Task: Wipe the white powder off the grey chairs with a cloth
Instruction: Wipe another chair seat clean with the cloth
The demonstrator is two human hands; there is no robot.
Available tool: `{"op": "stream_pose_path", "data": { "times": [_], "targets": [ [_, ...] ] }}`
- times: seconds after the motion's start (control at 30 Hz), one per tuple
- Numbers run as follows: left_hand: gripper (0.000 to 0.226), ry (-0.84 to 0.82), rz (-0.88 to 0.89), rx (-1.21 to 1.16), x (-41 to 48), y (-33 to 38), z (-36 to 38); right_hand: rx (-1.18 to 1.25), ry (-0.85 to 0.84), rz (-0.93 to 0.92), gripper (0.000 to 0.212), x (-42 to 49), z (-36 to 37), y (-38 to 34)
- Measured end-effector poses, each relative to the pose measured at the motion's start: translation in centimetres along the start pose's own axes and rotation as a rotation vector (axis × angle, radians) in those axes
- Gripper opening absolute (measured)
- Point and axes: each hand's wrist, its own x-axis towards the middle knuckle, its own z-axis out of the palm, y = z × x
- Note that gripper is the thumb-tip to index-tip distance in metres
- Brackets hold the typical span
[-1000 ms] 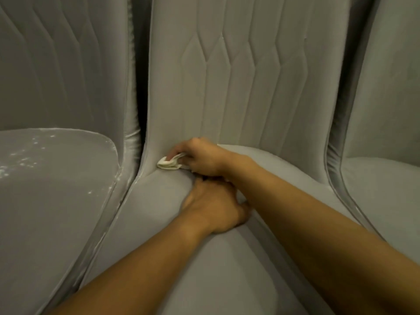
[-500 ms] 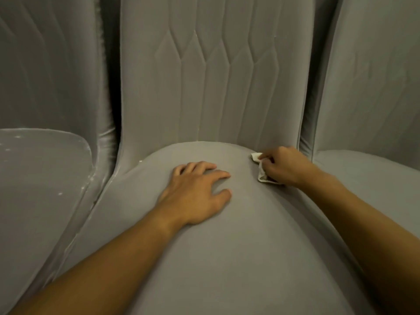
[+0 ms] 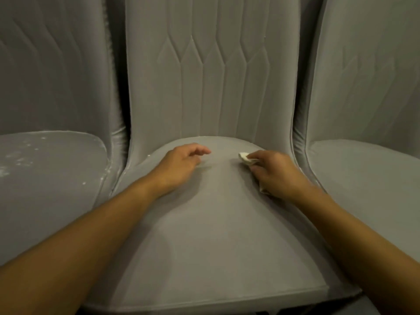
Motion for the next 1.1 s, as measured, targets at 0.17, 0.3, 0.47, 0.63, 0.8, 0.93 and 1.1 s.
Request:
{"op": "stream_pose_path", "data": {
  "times": [0.17, 0.3, 0.47, 0.63, 0.8, 0.93, 1.1],
  "targets": [
    [0.049, -0.026, 0.039, 0.356, -4.3, -3.3, -4.8, 0.077, -0.134, -0.541, 0.038, -4.4, 5.6, -9.8],
    [0.052, -0.065, 0.038, 0.52, -7.5, -4.9, -7.1, 0.245, -0.327, -0.655, 0.035, -6.0, 4.8, -13.5],
    [0.049, 0.015, 0.005, 0.694, -9.3, -5.5, -8.8, 0.161, -0.083, -0.2, 0.029, 1.5, 5.0, -11.2],
    [0.068, -0.001, -0.039, 0.78, -11.6, -5.6, -8.5, 0.127, -0.004, 0.042, 0.031, 8.5, 8.7, -11.6],
    [0.064, 0.063, -0.002, 0.763, -11.5, -5.8, -8.0, 0.013, -0.079, -0.158, 0.043, 10.9, 11.9, -15.5],
    [0.024, 0.142, -0.023, 0.672, -11.4, -6.0, -7.9, 0.176, -0.303, -0.38, 0.031, 8.6, 9.8, -15.3],
    [0.007, 0.147, 0.008, 0.689, -11.6, -6.2, -7.8, 0.281, -0.086, -0.24, 0.026, 8.9, 8.2, -12.7]
  ]
}}
